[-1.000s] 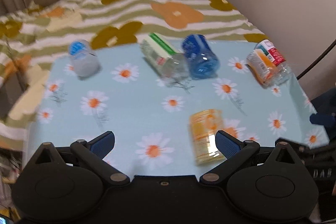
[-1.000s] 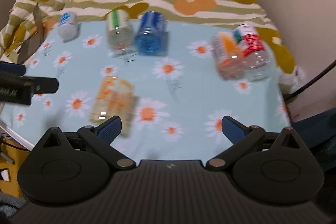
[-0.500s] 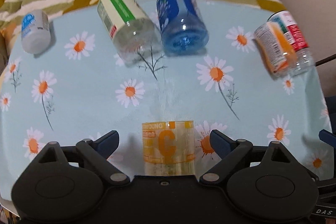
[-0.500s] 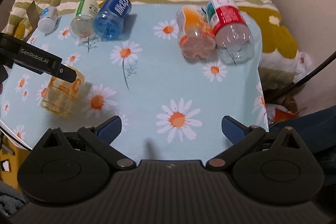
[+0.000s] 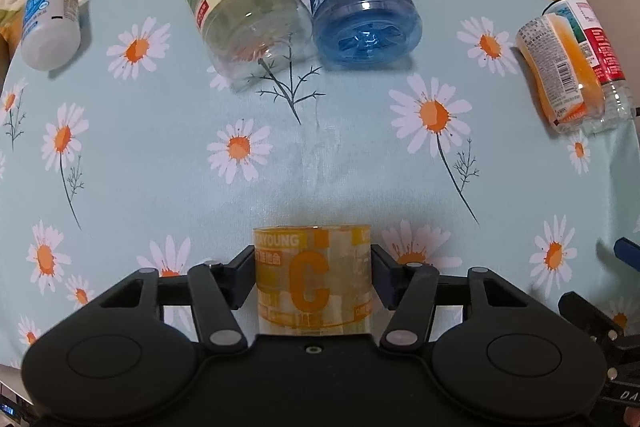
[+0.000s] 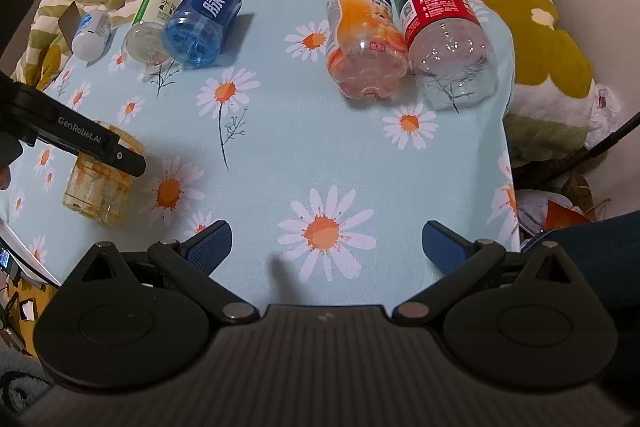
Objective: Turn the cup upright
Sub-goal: 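Rotate the held cup with the left gripper until its opening faces up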
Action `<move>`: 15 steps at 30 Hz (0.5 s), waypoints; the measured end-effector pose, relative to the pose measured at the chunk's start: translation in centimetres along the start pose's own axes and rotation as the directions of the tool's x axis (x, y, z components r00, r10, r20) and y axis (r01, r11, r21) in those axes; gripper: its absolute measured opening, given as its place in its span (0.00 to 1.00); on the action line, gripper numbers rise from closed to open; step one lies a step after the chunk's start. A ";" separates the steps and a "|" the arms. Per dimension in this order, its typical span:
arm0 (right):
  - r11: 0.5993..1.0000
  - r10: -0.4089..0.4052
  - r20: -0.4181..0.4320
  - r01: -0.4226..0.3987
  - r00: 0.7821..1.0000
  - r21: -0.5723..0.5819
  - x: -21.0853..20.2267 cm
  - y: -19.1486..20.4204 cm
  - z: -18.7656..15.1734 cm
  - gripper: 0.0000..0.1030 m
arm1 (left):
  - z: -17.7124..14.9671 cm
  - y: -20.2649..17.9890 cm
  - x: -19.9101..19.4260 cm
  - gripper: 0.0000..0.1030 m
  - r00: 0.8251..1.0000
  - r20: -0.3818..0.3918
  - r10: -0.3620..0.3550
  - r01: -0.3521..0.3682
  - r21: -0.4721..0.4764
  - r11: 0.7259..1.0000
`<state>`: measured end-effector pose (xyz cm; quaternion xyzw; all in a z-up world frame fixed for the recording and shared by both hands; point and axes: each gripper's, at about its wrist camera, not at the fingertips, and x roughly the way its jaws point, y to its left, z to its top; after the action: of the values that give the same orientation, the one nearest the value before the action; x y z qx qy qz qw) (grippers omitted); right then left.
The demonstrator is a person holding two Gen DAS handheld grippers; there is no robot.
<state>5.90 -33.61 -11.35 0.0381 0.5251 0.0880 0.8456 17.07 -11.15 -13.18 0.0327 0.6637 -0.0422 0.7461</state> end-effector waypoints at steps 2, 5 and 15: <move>1.000 0.001 0.004 -0.001 1.000 0.007 -0.1 -0.2 0.0 1.00 | 0.0 0.2 -0.2 0.60 1.000 -0.004 -0.006 0.006 0.002 1.000; 1.000 -0.002 0.016 0.002 1.000 0.017 -0.5 -0.3 0.1 1.00 | 0.0 0.1 -0.4 0.59 1.000 0.006 -0.017 0.017 0.001 1.000; 0.999 0.004 0.076 -0.008 0.997 0.049 -2.4 0.3 0.2 1.00 | -1.9 0.0 -5.5 0.59 0.984 0.168 -0.050 0.050 0.007 0.999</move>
<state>5.00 -33.79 -9.10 0.0638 0.4947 0.0760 0.8634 14.60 -10.85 -7.92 0.0135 0.5988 -0.0645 0.7982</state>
